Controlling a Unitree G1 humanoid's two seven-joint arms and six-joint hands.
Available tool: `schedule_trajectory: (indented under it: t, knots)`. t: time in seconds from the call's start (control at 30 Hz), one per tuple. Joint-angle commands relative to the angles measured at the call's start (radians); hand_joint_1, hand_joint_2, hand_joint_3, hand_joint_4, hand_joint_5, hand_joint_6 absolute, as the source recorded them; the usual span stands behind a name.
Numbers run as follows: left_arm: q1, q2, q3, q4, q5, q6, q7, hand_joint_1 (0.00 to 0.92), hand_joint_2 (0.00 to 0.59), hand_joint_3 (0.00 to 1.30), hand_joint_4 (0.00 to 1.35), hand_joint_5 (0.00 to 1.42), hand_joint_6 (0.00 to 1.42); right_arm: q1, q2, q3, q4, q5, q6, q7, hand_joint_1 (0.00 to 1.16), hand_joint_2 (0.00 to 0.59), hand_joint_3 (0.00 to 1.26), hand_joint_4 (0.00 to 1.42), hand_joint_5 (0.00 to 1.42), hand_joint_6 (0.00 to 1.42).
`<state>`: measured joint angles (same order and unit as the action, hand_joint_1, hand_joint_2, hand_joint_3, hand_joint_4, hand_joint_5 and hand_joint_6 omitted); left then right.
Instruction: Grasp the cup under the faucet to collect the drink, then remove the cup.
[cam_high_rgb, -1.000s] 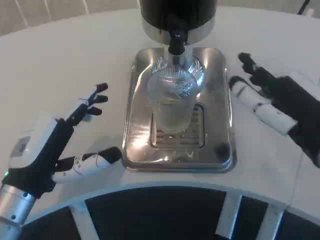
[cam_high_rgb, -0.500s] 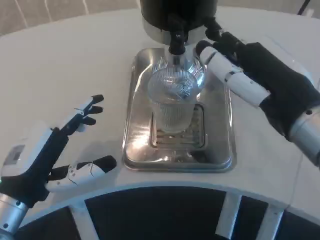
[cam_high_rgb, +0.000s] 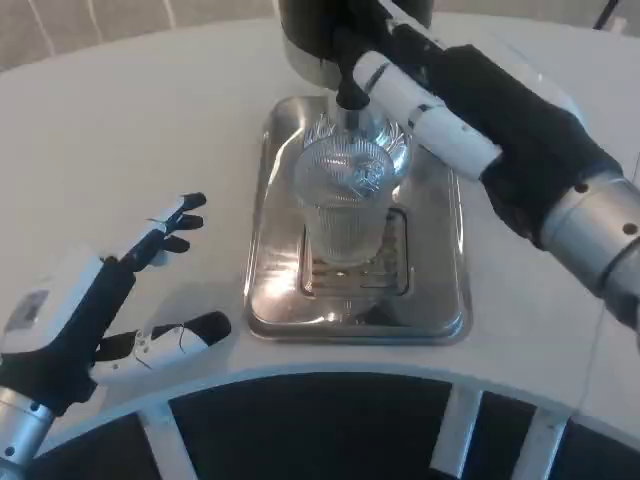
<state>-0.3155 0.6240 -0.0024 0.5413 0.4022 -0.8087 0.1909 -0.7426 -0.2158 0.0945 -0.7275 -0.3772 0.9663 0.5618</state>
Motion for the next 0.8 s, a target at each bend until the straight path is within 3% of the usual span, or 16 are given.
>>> schedule_trajectory:
  t: [0.03,0.23,0.5,0.8]
  knots:
    - [0.014,0.016,0.015,0.009,-0.005,0.009,-0.013,0.068,0.078,0.16,0.21,0.32,0.38,-0.031,-0.018,0.012,0.016,0.045,0.008,-0.03,0.07,0.482,0.0,0.0,0.0,0.0]
    - [0.016,0.012,0.023,0.01,-0.007,0.014,-0.02,0.068,0.078,0.18,0.21,0.32,0.38,-0.05,-0.04,0.036,0.03,0.091,0.017,-0.051,0.06,0.482,0.0,0.0,0.0,0.0]
    - [0.019,0.011,0.032,0.011,-0.009,0.015,-0.026,0.066,0.075,0.18,0.22,0.33,0.38,-0.067,-0.11,0.113,0.045,0.13,0.003,-0.039,0.0,0.459,0.0,0.0,0.0,0.0]
    - [0.018,0.009,0.034,0.012,-0.015,0.016,-0.033,0.065,0.074,0.19,0.22,0.33,0.38,-0.099,-0.191,0.204,0.032,0.12,-0.013,-0.028,0.0,0.461,0.0,0.0,0.0,0.0]
